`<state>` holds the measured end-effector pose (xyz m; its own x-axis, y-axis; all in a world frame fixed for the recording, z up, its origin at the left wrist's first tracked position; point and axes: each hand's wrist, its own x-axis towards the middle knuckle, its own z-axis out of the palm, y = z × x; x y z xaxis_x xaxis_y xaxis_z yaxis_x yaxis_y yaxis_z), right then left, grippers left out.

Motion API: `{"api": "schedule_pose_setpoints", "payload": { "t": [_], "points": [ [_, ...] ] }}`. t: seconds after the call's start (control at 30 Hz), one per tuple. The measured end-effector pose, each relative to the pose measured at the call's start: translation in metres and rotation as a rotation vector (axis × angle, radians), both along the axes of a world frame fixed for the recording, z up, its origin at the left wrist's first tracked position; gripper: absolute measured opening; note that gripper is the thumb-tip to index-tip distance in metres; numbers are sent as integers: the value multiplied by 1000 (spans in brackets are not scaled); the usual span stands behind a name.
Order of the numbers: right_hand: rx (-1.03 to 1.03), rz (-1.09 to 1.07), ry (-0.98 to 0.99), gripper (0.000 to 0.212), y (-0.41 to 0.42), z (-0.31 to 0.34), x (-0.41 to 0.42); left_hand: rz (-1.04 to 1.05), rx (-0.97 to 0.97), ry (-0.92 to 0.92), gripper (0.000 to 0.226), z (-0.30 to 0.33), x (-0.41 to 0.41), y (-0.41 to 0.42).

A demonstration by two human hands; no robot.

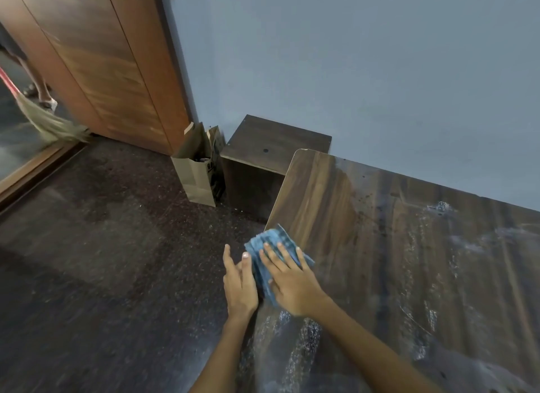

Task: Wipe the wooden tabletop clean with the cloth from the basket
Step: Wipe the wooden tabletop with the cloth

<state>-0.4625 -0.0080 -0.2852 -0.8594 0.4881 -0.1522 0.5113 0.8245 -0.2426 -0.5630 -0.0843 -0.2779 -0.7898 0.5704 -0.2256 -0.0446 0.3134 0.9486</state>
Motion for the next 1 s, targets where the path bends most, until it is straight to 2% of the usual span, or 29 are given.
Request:
{"api": "schedule_pose_setpoints", "payload": {
  "t": [0.07,0.17,0.27,0.4,0.53,0.6,0.67,0.73,0.8,0.87,1.0],
  "points": [
    [-2,-15,-40,61,11,0,21,-22,6,-26,54,2,1,-2],
    [48,-276,-118,58,52,8,19,-37,-7,-67,57,3,2,-7],
    [-95,-423,-242,63,73,21,-17,-50,-42,-76,60,0,4,-11],
    [-63,-192,-178,67,25,19,-40,-71,-71,-72,57,1,7,-14],
    [-60,93,-68,61,-11,9,5,-69,-75,-75,55,9,9,-22],
    [-14,61,-99,69,11,8,22,-102,-76,-77,57,10,10,-26],
    [19,-122,-165,70,49,10,27,-109,-75,-98,58,7,9,-27],
    [-66,-320,-263,59,75,20,18,-102,-74,-119,60,5,7,-28],
    [-149,-402,-303,63,73,25,0,-97,-78,-117,67,2,7,-28],
    [-152,-364,-274,64,48,26,-13,-86,-72,-105,69,0,9,-29],
    [-106,-10,-113,68,-26,18,0,-44,-68,-88,70,-3,7,-27]
  ]
}}
